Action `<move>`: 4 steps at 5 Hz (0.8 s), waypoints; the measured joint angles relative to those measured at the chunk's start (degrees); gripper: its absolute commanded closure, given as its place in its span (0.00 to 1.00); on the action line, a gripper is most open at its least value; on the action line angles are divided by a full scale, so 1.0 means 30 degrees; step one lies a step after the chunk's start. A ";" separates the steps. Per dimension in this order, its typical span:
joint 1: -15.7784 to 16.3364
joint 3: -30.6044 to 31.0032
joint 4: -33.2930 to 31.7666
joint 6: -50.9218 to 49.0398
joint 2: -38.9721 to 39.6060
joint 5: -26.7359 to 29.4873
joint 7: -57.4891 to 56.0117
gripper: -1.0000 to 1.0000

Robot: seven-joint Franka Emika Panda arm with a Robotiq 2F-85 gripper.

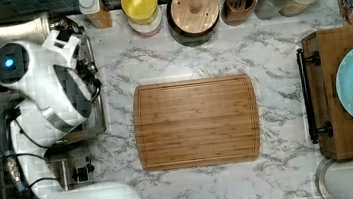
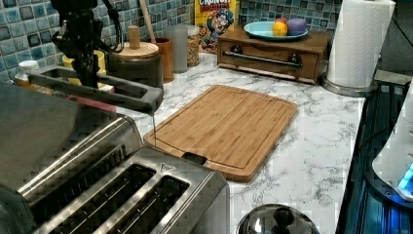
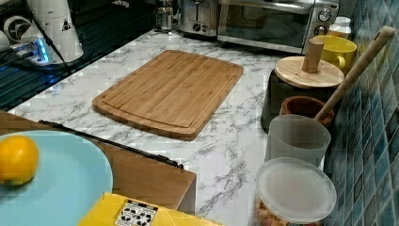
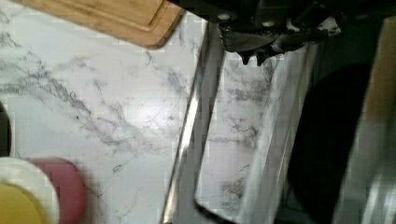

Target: Close the oven.

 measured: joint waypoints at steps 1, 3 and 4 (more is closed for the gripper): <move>0.1459 -0.0156 0.0560 -0.0704 -0.0023 -0.2180 0.1912 1.00; 0.2257 0.0133 0.1138 -0.1044 -0.0121 -0.2856 0.2616 1.00; 0.1954 -0.0219 0.1679 -0.1800 -0.0121 -0.2879 0.2882 1.00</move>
